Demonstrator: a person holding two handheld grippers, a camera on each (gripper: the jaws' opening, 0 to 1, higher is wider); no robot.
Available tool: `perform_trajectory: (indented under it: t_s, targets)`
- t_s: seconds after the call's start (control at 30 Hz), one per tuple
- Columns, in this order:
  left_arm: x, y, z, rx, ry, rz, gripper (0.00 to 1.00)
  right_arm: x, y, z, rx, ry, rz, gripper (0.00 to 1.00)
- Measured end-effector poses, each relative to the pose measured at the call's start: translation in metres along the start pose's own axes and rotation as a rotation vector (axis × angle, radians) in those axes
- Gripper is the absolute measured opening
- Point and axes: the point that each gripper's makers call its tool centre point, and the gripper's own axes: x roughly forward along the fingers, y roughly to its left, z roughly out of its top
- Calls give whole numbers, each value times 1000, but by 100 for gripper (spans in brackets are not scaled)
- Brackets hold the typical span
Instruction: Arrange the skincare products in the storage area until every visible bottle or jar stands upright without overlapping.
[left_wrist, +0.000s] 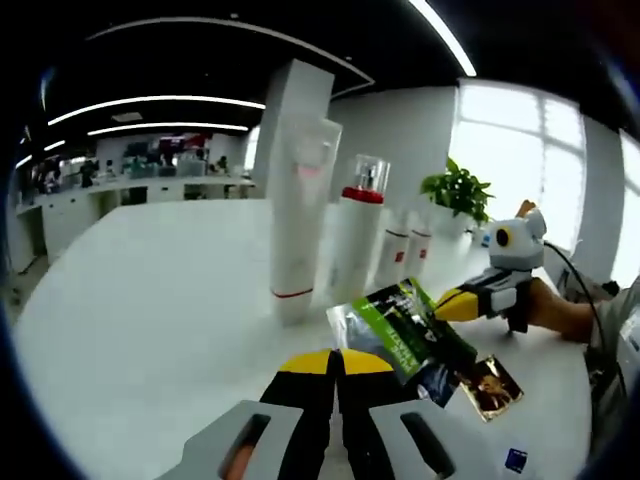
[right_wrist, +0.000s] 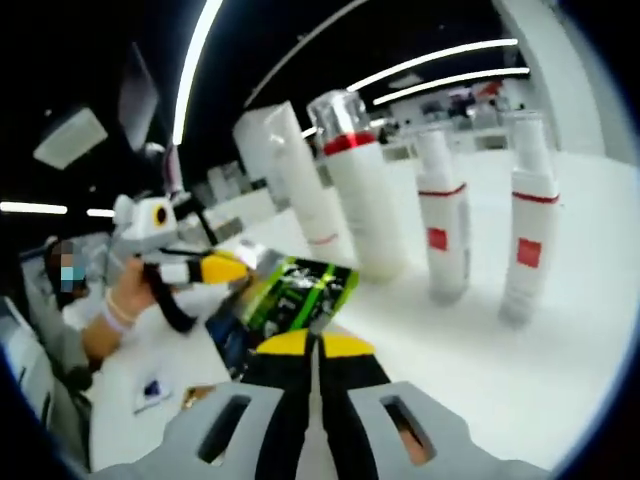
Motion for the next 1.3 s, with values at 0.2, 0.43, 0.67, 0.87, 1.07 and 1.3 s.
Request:
perform_trajectory:
  t_s: [0.2,0.43,0.67,0.87,1.07,1.3]
  targets:
    - [6,-1,-7,72,23,39,0,0,-1,-4,-61,37,-43,1]
    - [10,3,-12,104,36,65,3,-1,-5,-8,-90,63,-79,1]
    - [13,4,-15,187,53,92,9,-1,-7,-13,-98,84,-96,2]
    - [17,9,-20,209,70,109,17,-1,-10,-19,-104,101,-111,3]
    - [13,20,-19,232,71,183,38,-6,-18,-7,-154,36,-160,22]
    - [9,3,-8,290,19,141,44,-7,7,-4,-260,35,-100,27]
